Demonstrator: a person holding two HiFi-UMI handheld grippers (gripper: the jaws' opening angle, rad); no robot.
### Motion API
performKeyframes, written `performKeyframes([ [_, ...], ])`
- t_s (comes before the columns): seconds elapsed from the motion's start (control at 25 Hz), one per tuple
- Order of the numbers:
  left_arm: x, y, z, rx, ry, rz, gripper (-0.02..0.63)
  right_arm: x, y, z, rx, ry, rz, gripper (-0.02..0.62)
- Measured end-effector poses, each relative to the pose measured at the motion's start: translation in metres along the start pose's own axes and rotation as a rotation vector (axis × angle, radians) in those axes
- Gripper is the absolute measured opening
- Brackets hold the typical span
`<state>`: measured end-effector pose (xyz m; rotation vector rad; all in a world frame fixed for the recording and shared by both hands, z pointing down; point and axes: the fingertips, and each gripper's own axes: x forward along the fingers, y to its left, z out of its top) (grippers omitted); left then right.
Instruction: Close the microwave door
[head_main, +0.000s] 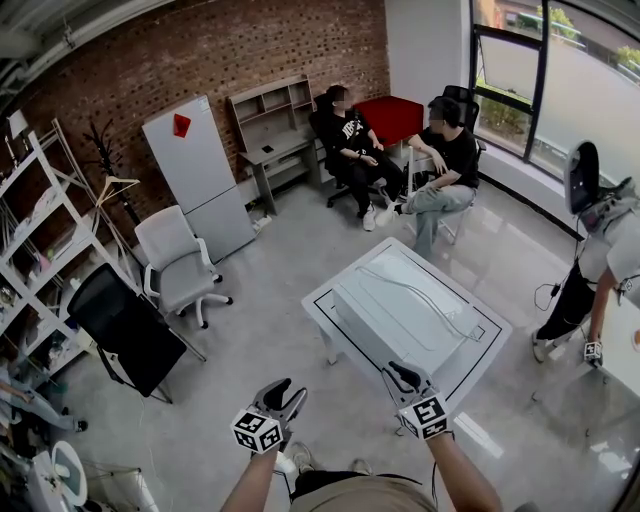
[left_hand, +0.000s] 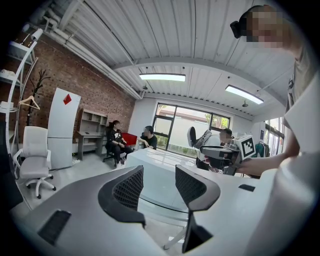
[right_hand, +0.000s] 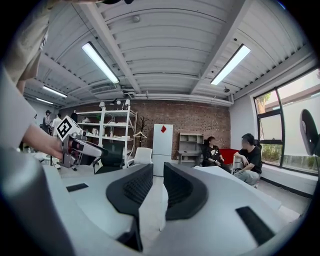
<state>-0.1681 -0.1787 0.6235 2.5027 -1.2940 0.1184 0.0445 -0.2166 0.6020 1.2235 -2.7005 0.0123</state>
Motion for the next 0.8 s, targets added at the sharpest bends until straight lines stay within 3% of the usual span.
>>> performKeyframes([
  [0.8,-0.0024,-0.0060,-0.0073,-0.007,0.022,-0.021,0.193,-0.0099,0.0062,-0.0046,-0.011,0.014,-0.005,0.060],
])
